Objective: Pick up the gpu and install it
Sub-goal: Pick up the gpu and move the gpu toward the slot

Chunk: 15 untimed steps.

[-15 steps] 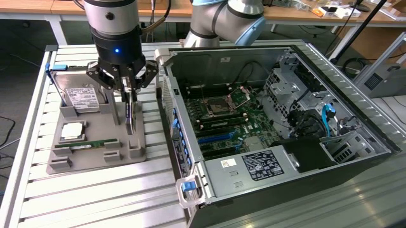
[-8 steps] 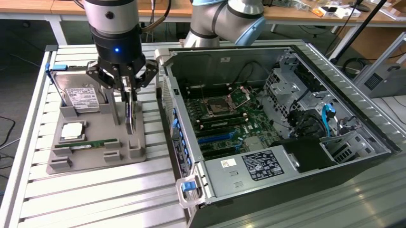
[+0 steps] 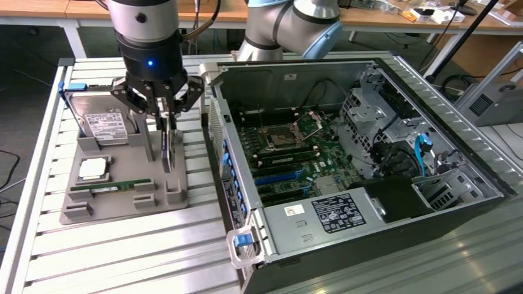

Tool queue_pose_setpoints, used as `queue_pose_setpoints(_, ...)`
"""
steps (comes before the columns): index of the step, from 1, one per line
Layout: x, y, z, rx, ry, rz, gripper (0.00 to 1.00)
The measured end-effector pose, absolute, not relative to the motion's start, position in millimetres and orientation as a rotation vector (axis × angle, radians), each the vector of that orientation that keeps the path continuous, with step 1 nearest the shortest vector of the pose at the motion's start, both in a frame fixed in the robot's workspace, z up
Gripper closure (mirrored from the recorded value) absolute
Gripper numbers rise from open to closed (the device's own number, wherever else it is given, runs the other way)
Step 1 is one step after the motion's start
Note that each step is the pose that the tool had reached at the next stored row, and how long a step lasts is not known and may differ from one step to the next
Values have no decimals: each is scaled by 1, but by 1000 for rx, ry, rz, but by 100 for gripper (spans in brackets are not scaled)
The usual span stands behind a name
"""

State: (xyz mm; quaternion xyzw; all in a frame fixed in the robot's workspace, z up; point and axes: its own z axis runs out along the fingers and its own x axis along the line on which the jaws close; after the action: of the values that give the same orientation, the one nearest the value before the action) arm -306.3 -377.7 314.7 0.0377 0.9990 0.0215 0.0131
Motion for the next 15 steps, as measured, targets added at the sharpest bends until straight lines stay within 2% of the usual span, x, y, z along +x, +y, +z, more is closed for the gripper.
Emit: queue_pose_setpoints(15, -306, -378, 319, 118, 3112, 67, 73)
